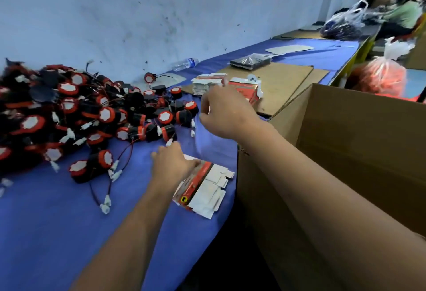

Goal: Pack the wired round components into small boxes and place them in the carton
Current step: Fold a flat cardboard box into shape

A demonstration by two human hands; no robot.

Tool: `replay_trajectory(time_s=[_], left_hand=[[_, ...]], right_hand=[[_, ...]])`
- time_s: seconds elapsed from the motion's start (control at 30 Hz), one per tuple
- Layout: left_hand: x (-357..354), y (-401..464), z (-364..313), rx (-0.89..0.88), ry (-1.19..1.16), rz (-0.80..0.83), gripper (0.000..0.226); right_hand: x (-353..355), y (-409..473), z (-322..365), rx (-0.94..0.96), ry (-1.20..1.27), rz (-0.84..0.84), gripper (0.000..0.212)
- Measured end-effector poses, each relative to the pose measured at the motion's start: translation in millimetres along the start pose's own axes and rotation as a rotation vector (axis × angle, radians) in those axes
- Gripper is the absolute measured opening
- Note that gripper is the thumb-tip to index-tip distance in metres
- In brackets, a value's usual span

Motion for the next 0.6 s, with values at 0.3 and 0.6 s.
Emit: replay_trajectory(time_s=[0.3,0.6], left_hand=[[-19.9,-1.5,73.2,0.266,-0.622,-0.122,0.031],[44.0,-27.8,176.3,0.438,-1.041,-0.459,0.012]], right_hand=[[-171.3,-28.2,-3.9,-0.109,-0.205,0.752,0.144],[-164.9,0.4,90.5,0.253,0.172,0.463,0.142]])
Point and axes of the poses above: each hand's wrist, its own y-axis towards the middle knuckle, its own x-axis out of the back of the hand, z = x × y, the point moved 6 cm from there along y, towards the middle knuckle, and after that the axes turned 7 degrees about -x, right-handed, at the moved point
